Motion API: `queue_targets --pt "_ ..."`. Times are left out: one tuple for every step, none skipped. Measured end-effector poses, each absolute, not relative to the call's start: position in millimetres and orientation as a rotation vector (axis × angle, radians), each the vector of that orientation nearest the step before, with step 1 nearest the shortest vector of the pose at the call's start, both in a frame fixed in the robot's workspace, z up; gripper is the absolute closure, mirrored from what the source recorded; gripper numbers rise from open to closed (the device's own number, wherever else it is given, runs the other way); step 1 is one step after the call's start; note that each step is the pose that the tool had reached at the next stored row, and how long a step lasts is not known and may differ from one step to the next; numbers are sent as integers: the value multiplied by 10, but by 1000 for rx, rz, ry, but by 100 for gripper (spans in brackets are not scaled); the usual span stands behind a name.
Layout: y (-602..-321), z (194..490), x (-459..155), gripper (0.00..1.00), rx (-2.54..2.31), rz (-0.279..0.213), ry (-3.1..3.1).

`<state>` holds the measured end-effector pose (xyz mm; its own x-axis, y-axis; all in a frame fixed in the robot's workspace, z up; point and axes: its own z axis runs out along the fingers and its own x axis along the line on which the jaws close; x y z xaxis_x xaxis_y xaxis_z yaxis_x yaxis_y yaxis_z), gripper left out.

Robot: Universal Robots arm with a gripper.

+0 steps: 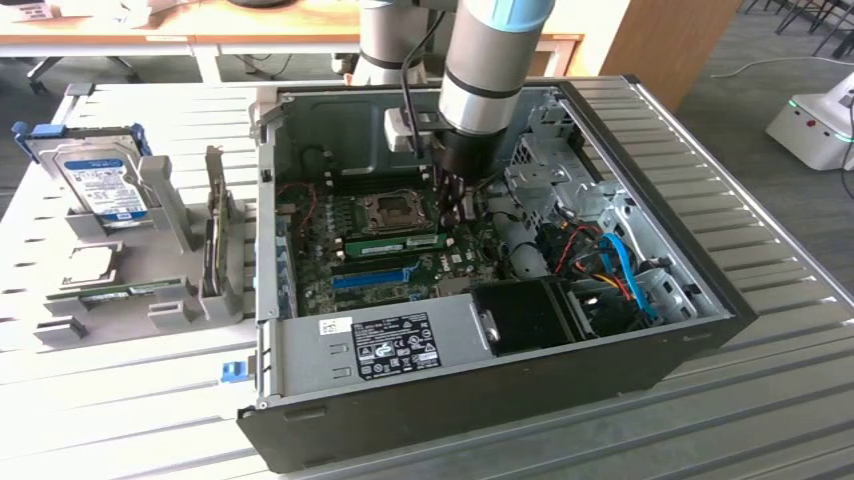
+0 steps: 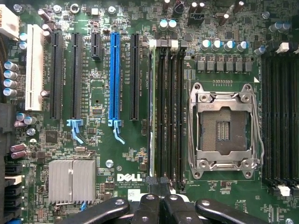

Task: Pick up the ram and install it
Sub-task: 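Press down the ram until it locks into place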

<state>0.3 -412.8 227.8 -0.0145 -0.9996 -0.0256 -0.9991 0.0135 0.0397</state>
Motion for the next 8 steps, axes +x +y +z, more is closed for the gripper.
queue_targets --pt "-4128 2274 3 89 2198 -72 -2229" --pt "-4128 2271 3 89 2198 -72 -2229" --pt "-4128 2266 3 89 2198 -72 -2229" --pt "-4129 2263 2 89 2198 -72 -2229" --pt "-4129 2264 3 89 2198 -72 -2229" --pt "-4129 2264 2 89 2198 -72 -2229" --pt "-4129 2263 3 89 2198 -72 -2229" --pt "-4128 2263 3 89 2198 -72 -2229"
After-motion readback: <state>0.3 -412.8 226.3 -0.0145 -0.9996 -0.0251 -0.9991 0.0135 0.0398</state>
